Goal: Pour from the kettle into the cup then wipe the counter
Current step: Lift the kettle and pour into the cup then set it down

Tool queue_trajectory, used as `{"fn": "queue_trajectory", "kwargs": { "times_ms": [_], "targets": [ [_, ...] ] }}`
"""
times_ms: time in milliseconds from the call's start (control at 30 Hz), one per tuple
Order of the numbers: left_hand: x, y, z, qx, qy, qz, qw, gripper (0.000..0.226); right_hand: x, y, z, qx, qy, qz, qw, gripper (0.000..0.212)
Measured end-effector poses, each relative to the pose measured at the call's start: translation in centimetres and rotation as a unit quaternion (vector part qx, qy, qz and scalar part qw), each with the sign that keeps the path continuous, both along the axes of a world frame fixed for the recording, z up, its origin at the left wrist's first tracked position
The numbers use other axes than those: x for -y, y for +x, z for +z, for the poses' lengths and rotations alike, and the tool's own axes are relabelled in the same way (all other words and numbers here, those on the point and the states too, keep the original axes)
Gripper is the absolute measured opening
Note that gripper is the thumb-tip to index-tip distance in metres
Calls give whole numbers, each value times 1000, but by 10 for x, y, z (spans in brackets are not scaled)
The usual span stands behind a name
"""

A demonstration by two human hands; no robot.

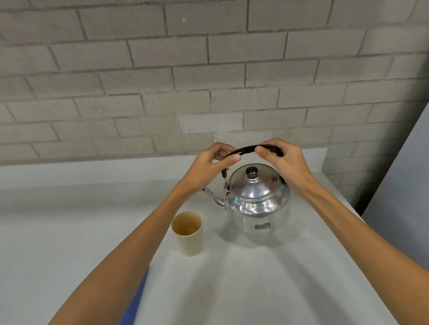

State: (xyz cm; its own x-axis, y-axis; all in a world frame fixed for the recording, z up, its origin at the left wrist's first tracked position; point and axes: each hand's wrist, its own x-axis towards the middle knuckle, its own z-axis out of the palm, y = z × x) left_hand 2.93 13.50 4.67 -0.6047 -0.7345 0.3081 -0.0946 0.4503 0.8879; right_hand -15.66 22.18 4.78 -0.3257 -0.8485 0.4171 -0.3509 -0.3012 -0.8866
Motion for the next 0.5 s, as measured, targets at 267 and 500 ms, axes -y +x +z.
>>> {"fn": "queue_trajectory", "kwargs": {
  "times_ms": [267, 500],
  "targets": [
    [5, 86, -49, 95, 21, 53, 994, 88, -16, 21, 0, -20, 28, 24, 999, 16],
    [-9, 128, -122, 115, 93, 68, 987, 106, -20, 35, -2, -45, 48, 36, 997, 7]
  ]
}}
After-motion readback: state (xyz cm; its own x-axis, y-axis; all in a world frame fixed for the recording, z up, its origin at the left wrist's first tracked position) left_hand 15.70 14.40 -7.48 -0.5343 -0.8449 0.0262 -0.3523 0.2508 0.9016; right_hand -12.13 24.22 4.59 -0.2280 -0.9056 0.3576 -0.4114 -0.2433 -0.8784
